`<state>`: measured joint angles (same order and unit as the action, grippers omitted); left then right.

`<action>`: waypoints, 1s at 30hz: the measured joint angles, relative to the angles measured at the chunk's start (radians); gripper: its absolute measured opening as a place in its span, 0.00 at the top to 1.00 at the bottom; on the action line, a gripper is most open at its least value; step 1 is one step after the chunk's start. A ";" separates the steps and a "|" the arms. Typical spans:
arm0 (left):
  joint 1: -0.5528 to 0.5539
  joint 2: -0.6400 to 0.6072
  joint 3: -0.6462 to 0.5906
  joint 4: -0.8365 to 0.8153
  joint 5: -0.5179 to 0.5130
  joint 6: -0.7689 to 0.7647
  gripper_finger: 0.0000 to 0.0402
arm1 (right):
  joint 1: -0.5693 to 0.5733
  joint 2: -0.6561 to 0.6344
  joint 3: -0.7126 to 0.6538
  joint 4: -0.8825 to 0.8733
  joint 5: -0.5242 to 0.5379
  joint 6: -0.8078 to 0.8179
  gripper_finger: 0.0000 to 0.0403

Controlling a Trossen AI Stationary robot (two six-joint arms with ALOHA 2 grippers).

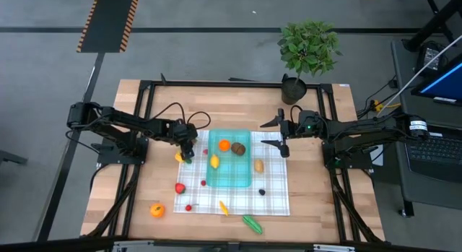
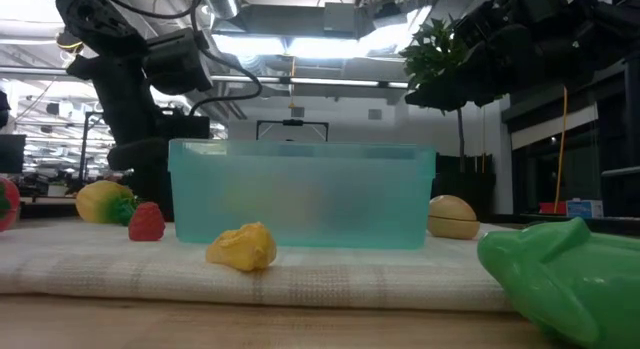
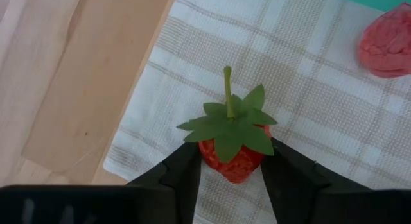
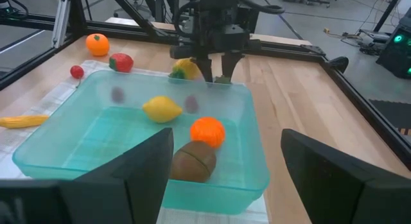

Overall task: Pick and placing Produce into tupperware
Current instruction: Put the top red strawberry into the blue bin

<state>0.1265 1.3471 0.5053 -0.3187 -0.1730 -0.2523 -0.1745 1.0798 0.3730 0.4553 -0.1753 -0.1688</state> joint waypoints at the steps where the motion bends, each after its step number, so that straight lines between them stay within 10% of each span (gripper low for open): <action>1: 0.000 -0.001 0.000 0.000 0.000 0.000 0.66 | 0.000 0.000 0.000 0.000 0.000 0.000 0.28; 15: 0.000 -0.001 0.000 -0.001 0.006 0.000 0.88 | 0.000 0.000 0.000 0.000 0.000 0.002 0.28; 30: 0.000 -0.001 -0.001 -0.002 0.006 0.000 0.78 | 0.000 0.000 0.000 0.000 0.000 0.002 0.28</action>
<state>0.1268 1.3457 0.5045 -0.3206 -0.1673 -0.2520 -0.1745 1.0798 0.3733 0.4553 -0.1753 -0.1665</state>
